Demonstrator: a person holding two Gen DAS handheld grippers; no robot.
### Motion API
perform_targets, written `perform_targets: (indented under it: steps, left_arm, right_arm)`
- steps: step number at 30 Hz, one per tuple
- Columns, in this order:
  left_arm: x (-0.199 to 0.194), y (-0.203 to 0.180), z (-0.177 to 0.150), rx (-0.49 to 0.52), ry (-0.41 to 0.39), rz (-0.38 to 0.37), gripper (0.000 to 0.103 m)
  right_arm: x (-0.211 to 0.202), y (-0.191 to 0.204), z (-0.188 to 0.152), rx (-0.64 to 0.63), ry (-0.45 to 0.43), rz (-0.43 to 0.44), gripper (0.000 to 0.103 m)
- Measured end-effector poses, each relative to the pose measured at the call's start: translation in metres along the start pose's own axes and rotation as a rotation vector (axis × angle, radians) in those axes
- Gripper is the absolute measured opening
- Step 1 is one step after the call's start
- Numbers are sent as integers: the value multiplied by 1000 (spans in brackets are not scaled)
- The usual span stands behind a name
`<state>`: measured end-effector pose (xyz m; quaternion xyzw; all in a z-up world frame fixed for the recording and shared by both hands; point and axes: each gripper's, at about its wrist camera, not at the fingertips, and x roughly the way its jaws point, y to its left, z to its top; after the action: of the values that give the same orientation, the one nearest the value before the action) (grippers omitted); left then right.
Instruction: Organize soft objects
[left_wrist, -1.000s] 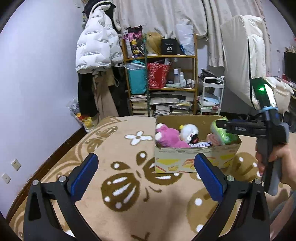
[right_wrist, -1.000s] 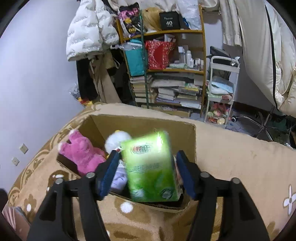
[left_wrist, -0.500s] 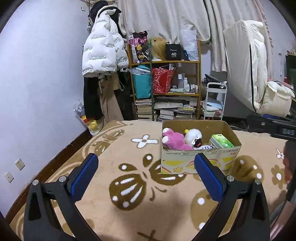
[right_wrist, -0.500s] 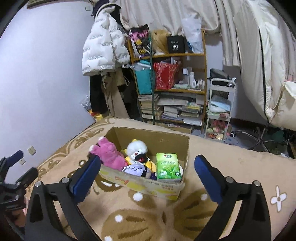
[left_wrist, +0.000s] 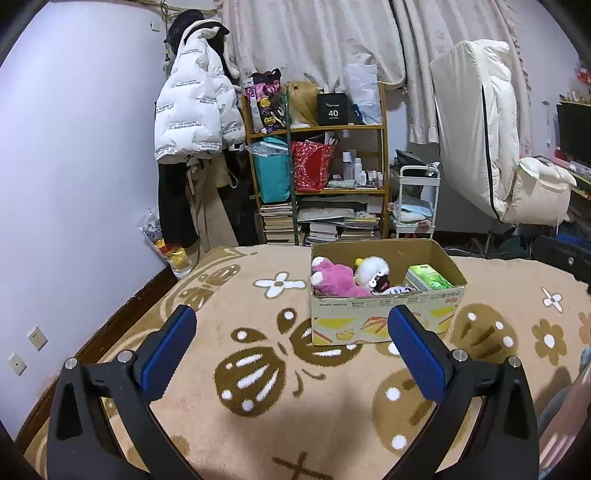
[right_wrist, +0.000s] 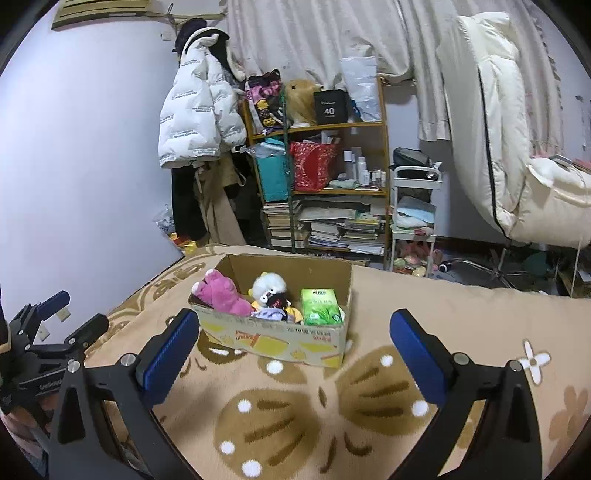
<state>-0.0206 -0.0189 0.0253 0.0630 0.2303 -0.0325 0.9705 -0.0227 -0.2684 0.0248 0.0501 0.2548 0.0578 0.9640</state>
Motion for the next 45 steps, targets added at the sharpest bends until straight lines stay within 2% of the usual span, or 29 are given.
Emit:
perform_targets:
  steps: [8,45]
  left_arm:
    - [5,-9,-3,32,16,-6,102]
    - [18,-10,-8,28,37,-18,102]
  right_arm:
    - [1,-1,-15,-35,-6,-54,103]
    - [10,-7,-20,-2,10,-57,103]
